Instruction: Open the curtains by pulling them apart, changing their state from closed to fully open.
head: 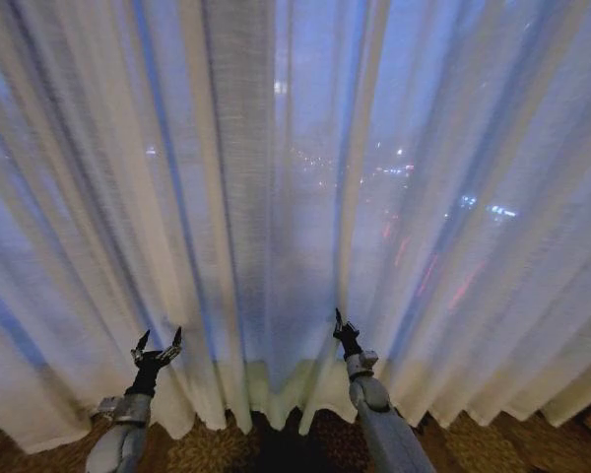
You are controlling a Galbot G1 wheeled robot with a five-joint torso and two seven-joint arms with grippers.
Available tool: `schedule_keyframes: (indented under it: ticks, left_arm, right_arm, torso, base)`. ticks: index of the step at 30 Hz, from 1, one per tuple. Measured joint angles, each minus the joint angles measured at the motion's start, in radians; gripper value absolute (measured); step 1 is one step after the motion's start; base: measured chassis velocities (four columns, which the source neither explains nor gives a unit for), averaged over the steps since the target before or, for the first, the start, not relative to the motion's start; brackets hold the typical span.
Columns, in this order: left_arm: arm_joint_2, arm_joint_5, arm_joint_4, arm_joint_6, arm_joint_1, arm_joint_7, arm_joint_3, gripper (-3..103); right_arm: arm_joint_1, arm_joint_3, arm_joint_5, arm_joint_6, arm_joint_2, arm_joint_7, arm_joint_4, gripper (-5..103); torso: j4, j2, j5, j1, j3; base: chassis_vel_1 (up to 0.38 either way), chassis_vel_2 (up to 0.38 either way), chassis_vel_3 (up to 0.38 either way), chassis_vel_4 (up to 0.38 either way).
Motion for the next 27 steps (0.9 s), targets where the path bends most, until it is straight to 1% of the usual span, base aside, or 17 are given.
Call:
schedule_keyframes:
  ticks: [6,10,12,18,22,25,27]
  left_arm:
    - [0.000,0.000,0.000,0.000,0.000,0.000,0.000,100]
    - [0.000,0.000,0.000,0.000,0.000,0.000,0.000,100]
    - [0.000,0.000,0.000,0.000,0.000,0.000,0.000,100]
    - [0.000,0.000,0.000,0.000,0.000,0.000,0.000,100]
    - [0.000,0.000,0.000,0.000,0.000,0.000,0.000,100]
    - [0.000,0.000,0.000,0.000,0.000,0.000,0.000,100]
    - [0.000,0.000,0.000,0.000,0.000,0.000,0.000,100]
  right_arm:
    - [0.007,0.000,0.003,0.001,-0.003,0.000,-0.007,0]
    - [0.009,0.000,0.004,0.003,-0.005,-0.003,-0.014,0]
    - [0.011,0.002,0.006,0.006,-0.009,-0.007,-0.021,0]
    - [0.013,0.003,0.008,0.008,-0.011,-0.010,-0.026,0]
    - [0.014,0.003,0.009,0.008,-0.011,-0.010,-0.026,0]
    - [0.013,0.005,0.010,0.008,-0.011,-0.010,-0.026,0]
    - [0.011,0.007,0.013,0.008,-0.012,-0.010,-0.025,0]
  torso:
    - [0.0001,0.000,-0.0002,0.000,0.000]
    - [-0.0001,0.000,0.0004,0.000,0.000]
    - [0.0001,0.000,-0.0002,0.000,0.000]
    - [0.0000,0.000,0.0003,0.000,0.000]
    - [0.0000,0.000,-0.0003,0.000,0.000]
    - [0.0001,0.000,0.0004,0.000,0.000]
    - [0.0000,0.000,-0.0002,0.000,0.000]
  base:
    - [-0.337,-0.330,0.323,0.331]
    - [-0.376,-0.348,0.355,0.365]
    - [-0.380,-0.357,0.381,0.384]
    - [-0.339,-0.356,0.341,0.350]
    - [-0.359,-0.342,0.351,0.345]
    - [-0.355,-0.344,0.351,0.351]
    - [-0.367,-0.366,0.362,0.372]
